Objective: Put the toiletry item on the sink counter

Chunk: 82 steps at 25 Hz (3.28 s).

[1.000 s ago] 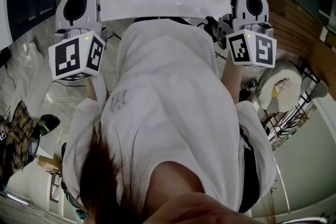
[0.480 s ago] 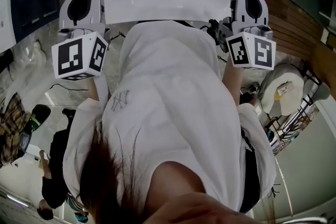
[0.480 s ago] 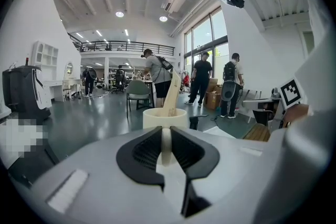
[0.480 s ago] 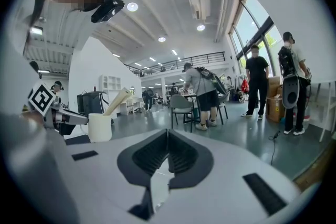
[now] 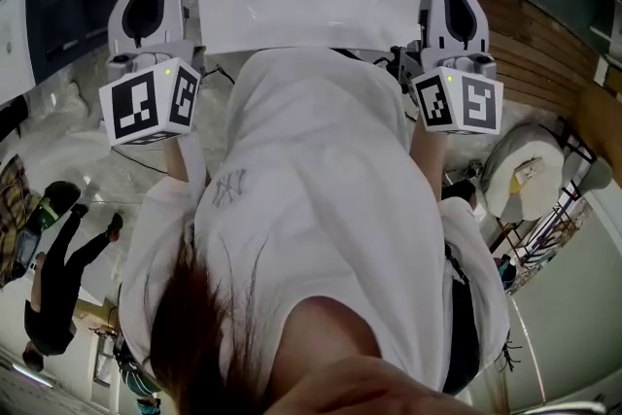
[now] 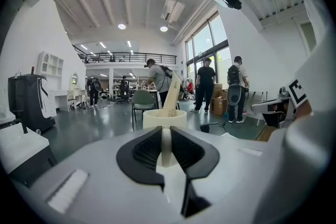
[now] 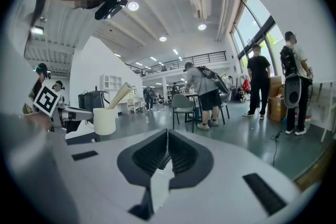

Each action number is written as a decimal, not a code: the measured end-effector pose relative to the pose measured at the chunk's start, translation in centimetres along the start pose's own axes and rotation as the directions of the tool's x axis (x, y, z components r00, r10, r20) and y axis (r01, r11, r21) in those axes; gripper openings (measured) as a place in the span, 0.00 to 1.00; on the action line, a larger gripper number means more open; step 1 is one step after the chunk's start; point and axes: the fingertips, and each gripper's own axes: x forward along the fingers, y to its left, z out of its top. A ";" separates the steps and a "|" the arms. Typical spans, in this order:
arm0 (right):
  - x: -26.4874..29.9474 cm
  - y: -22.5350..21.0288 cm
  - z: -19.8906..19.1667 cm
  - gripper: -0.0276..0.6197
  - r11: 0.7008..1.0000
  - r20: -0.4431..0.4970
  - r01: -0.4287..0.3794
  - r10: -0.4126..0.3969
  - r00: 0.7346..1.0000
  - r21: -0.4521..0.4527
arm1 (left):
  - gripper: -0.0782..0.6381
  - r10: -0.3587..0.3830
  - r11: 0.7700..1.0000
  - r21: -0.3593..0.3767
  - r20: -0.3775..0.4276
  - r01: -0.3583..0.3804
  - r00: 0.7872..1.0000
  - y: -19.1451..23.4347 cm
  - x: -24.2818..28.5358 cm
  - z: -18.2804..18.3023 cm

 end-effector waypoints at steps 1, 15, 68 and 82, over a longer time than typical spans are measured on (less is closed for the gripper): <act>0.0 0.1 -0.1 0.06 1.000 -0.001 0.002 -0.002 1.000 0.000 | 0.19 0.005 1.000 0.004 0.009 -0.005 1.000 0.3 0.3 -0.1; 0.1 -0.2 -0.3 0.06 1.000 -0.016 0.019 -0.019 1.000 0.004 | 0.19 0.050 0.999 0.008 0.086 -0.051 0.995 2.6 3.9 -0.5; 4.1 0.3 -2.4 0.06 1.000 -0.126 -0.021 0.019 0.992 -0.013 | 0.18 0.054 0.998 -0.022 0.069 -0.052 0.996 4.9 13.0 -11.8; 5.0 1.0 -3.4 0.06 0.999 -0.164 -0.036 0.034 0.986 -0.008 | 0.18 0.055 0.998 -0.037 0.023 -0.054 0.998 5.0 14.6 -14.6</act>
